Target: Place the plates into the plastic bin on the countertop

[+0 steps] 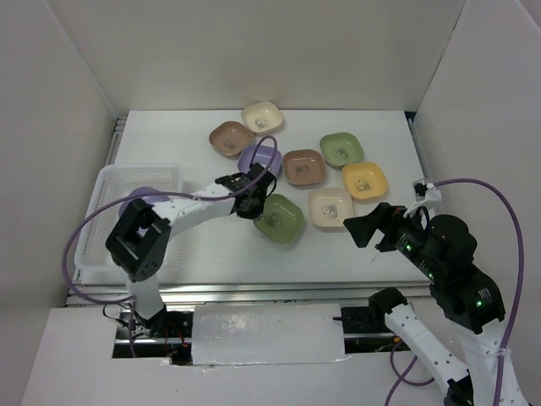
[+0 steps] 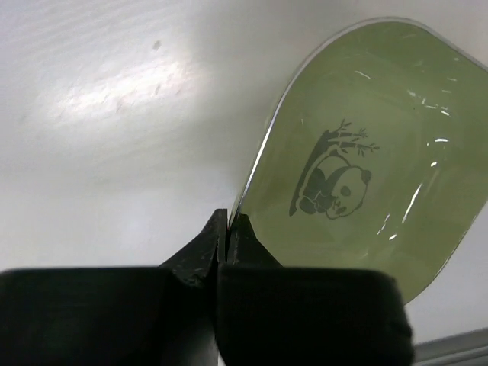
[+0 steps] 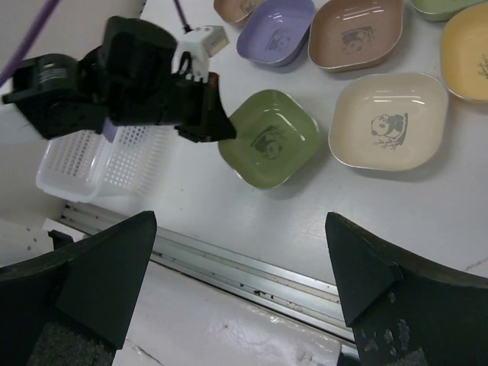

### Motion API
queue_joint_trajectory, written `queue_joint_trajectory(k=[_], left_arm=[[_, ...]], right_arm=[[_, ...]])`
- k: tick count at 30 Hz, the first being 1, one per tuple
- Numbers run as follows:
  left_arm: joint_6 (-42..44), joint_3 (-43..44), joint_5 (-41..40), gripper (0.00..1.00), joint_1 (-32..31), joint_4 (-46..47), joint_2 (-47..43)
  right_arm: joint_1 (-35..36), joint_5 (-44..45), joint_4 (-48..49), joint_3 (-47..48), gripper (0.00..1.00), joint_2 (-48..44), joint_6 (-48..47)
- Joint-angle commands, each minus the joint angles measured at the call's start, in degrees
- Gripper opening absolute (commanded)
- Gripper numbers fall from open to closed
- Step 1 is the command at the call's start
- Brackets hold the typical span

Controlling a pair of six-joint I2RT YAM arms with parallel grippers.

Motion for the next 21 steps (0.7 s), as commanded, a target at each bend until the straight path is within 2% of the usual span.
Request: queue_joint_trajectory(k=[1, 2, 5, 8, 10, 11, 12, 15, 16, 17, 18, 21], left_arm=[[-3.97, -3.51, -9.77, 0.0, -1.54, -9.63, -9.18], [-4.42, -3.6, -10.65, 0.0, -1.11, -12.78, -14.08], [-6.78, -2.21, -14.87, 0.0, 0.47, -17.36, -21.57], [-9.42, 0.08, -18.64, 0.0, 6.79, -20.46, -31.68], [-11.09, 1.05, -19.97, 0.0, 17.65, -21.33, -38.79], [-12.23, 1.4, -20.32, 0.0, 17.71, -22.03, -38.82], [-13.46, 1.58, -20.24, 0.0, 24.06, -22.82, -40.65], [-20.84, -0.52, -17.18, 0.0, 35.78, -24.06, -44.52], [-24.6, -4.1, -15.25, 0.0, 38.25, -21.62, -45.75], [-27.59, -6.13, -13.23, 0.0, 43.41, -20.64, -48.12], [-30.41, -8.5, -9.12, 0.0, 45.46, -19.67, -49.27], [-41.66, -18.52, -3.99, 0.0, 51.27, -12.48, -53.58]], right_arm=[[-0.18, 0.39, 1.23, 1.35, 1.0, 0.0, -0.44], [-0.18, 0.21, 1.75, 1.26, 1.0, 0.18, -0.44], [-0.18, -0.4, 3.07, 0.65, 1.0, 0.44, -0.18], [-0.18, -1.72, 5.0, -0.32, 1.0, 0.88, 0.35], [-0.09, -2.25, 5.8, -0.93, 1.0, 1.06, 0.53], [-0.18, -2.43, 5.98, -0.93, 1.0, 1.06, 0.62], [-0.18, -2.78, 6.15, -1.11, 1.0, 1.15, 0.7], [-0.18, -3.74, 7.29, -1.98, 1.0, 1.32, 0.79], [-0.09, -4.01, 7.56, -2.08, 1.0, 1.32, 0.88], [-0.18, -4.27, 7.91, -2.16, 1.0, 1.32, 0.88], [-0.09, -4.54, 8.09, -2.25, 1.0, 1.5, 0.97], [-0.09, -5.5, 8.44, -2.16, 1.0, 1.59, 1.32]])
